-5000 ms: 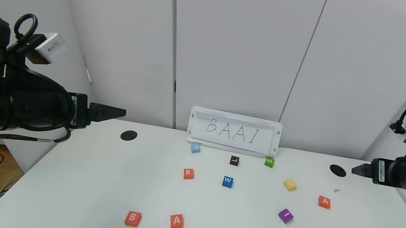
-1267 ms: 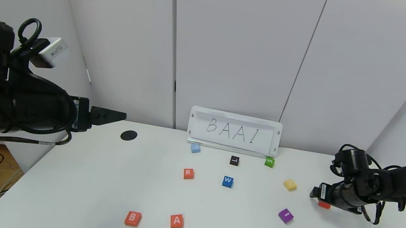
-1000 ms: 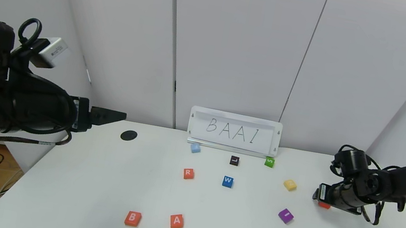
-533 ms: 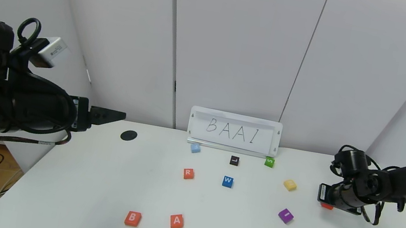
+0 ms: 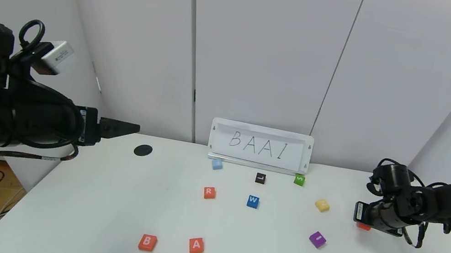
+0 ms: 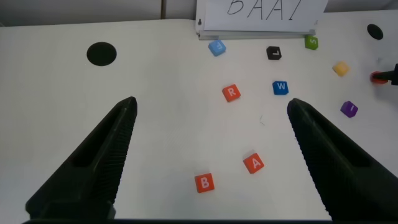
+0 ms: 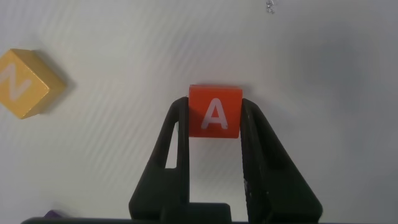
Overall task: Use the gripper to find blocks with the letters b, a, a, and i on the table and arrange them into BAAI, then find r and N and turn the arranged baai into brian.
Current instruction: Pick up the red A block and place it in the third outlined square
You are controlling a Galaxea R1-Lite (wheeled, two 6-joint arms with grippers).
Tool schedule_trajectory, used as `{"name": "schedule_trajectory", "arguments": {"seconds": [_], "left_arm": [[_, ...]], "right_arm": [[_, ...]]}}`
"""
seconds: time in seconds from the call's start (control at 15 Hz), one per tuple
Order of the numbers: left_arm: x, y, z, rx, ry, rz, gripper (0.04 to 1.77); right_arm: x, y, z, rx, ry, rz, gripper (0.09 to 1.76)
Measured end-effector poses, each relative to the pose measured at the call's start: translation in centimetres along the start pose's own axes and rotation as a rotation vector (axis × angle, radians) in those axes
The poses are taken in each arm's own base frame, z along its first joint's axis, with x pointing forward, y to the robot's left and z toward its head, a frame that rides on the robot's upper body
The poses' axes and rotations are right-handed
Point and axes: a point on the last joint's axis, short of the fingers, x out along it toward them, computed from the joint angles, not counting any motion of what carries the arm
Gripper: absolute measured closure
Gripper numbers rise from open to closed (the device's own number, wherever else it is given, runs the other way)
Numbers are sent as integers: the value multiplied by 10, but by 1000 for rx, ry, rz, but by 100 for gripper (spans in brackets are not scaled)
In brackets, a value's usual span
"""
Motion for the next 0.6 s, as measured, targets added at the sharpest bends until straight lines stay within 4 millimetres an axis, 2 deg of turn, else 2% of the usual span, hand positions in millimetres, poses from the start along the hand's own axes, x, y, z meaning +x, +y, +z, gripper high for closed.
{"name": "schedule_trajectory", "arguments": {"seconds": [0.27, 0.6], "left_arm": [[0, 1, 0, -1, 0, 2, 9], [0, 1, 0, -2, 1, 3, 9]], "right_arm": [[-24, 3, 7, -2, -39, 16, 131], [-76, 19, 6, -47, -69, 61, 131]]}}
